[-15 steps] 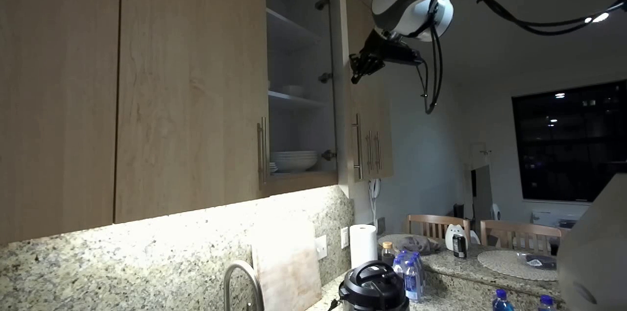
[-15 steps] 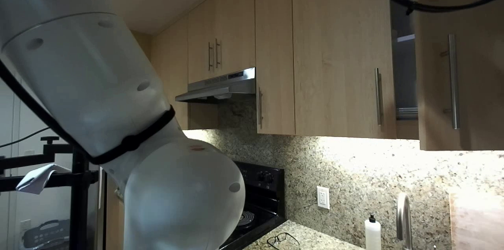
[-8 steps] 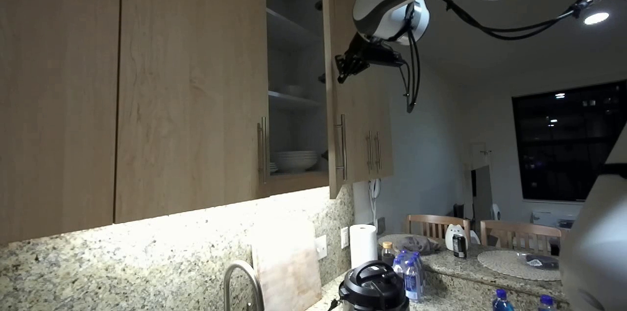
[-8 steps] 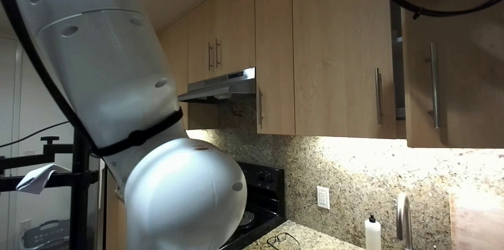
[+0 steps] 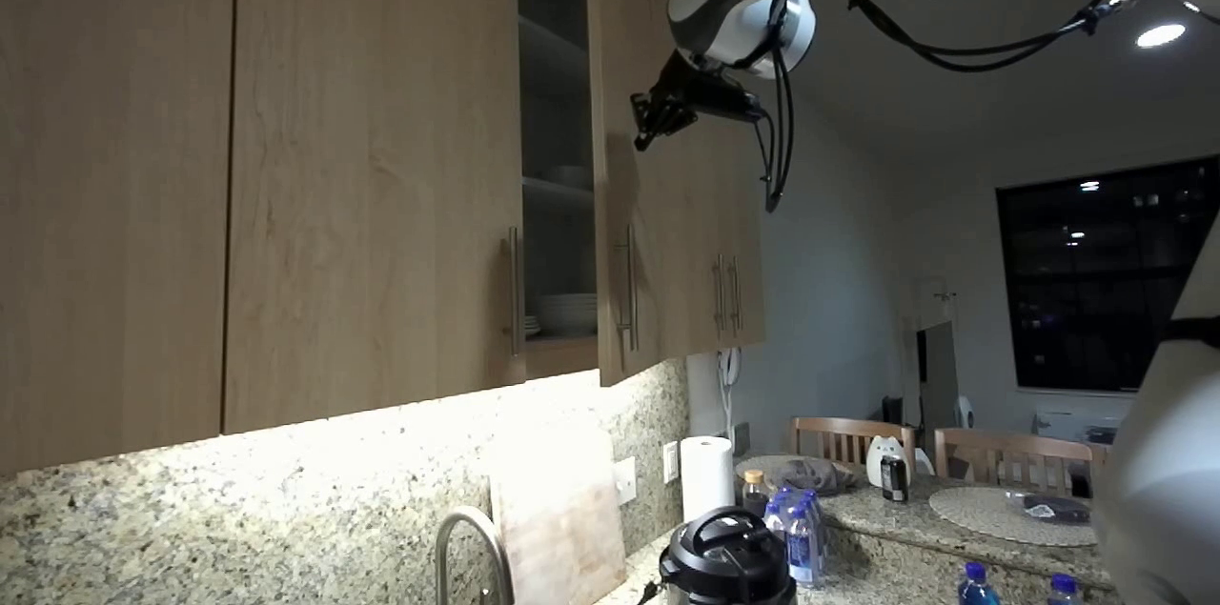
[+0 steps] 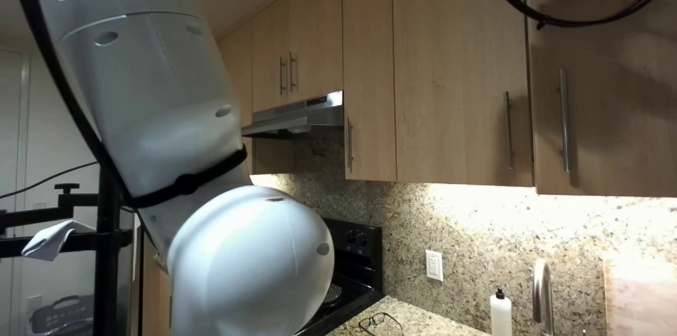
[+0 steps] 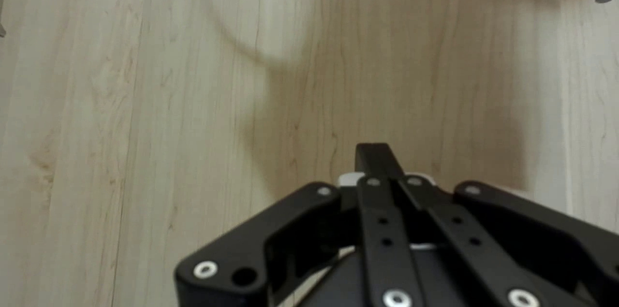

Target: Close the open cabinet door

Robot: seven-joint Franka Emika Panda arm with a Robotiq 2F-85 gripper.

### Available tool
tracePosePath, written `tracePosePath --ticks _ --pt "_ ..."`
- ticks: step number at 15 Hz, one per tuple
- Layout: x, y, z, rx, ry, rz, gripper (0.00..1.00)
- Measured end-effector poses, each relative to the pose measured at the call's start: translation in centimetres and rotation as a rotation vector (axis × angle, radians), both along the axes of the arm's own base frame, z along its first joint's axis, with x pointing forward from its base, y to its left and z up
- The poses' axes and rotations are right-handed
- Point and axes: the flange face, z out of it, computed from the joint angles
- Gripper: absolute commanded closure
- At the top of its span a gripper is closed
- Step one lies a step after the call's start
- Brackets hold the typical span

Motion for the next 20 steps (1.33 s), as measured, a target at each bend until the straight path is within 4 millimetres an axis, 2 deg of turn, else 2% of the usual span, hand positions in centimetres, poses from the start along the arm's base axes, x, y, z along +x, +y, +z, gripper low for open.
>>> tracePosePath --ticks 13,20 --pt "-0.3 -0.8 -4.9 -0.073 0.283 0.132 1.00" --pt "-2.0 -1.2 -9.7 -0.105 0.506 0.222 1.00"
